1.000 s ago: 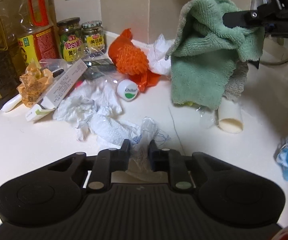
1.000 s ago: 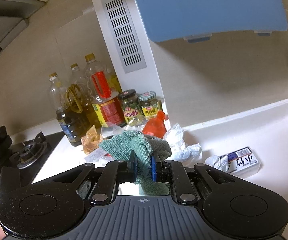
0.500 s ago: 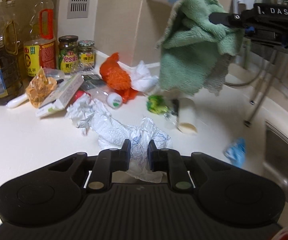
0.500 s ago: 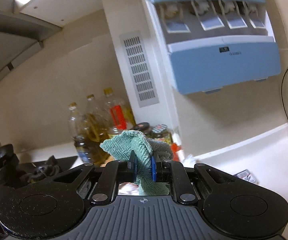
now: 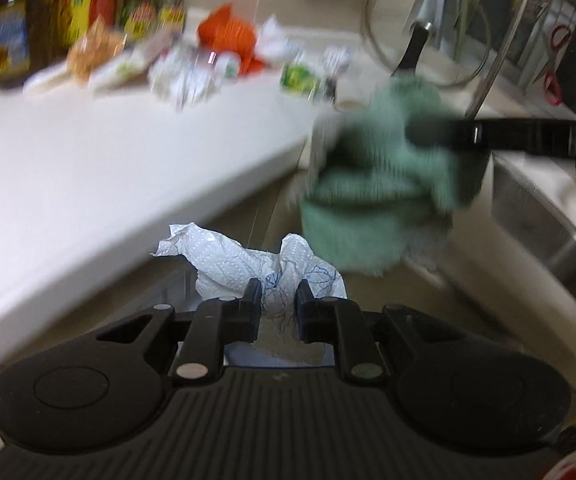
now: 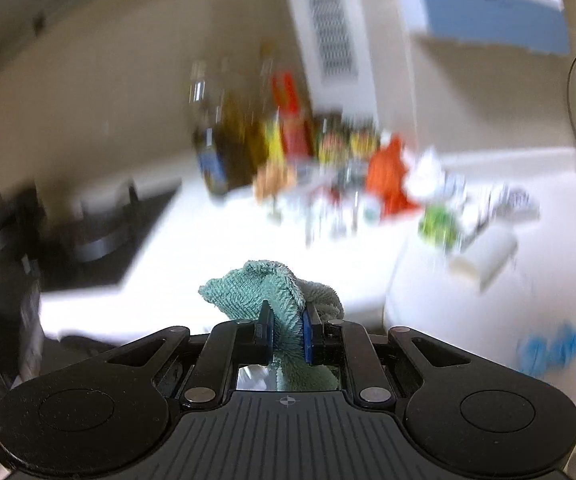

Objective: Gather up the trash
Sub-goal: 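Carry the green towel and white tissue down over the wastebasket with both grippers, then open both grippers to drop the towel and tissue into the wastebasket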

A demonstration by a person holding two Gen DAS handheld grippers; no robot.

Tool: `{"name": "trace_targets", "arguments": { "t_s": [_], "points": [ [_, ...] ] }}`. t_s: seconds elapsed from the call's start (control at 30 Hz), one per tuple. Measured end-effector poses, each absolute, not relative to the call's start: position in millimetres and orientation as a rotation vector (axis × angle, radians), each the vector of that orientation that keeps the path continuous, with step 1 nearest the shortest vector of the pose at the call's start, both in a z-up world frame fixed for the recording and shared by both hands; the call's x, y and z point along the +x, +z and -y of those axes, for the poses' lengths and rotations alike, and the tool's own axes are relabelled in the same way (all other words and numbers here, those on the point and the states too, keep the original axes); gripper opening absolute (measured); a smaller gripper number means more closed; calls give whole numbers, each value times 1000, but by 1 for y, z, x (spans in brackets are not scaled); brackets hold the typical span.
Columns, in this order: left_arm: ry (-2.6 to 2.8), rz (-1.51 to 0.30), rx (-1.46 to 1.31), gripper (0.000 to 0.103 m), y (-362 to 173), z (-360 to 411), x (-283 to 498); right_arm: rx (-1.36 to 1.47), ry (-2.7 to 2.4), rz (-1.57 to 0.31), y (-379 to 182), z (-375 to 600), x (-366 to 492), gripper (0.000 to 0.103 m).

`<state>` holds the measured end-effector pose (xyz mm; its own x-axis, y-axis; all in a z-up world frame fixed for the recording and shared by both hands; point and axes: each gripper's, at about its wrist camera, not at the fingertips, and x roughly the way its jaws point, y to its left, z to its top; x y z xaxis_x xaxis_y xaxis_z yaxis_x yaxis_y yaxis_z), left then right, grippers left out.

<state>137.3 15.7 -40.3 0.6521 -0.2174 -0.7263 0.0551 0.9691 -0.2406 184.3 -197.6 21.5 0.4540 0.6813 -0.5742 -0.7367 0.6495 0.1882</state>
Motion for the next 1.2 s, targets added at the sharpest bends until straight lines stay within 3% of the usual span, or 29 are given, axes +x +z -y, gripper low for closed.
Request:
{"name": "trace_targets", "arguments": {
  "t_s": [0.27,0.6,1.2],
  "points": [
    [-84,-991,-264,15,-99,-14,135,-347,856,-814,-70,172,184,14],
    [-1,-1108,-278,15,-157,-7,153,-576,891,-904,-146,153,191,14],
    [22,-1194,-295,15,-195,-6,181,-690,899,-935,-198,145,203,14]
  ]
}}
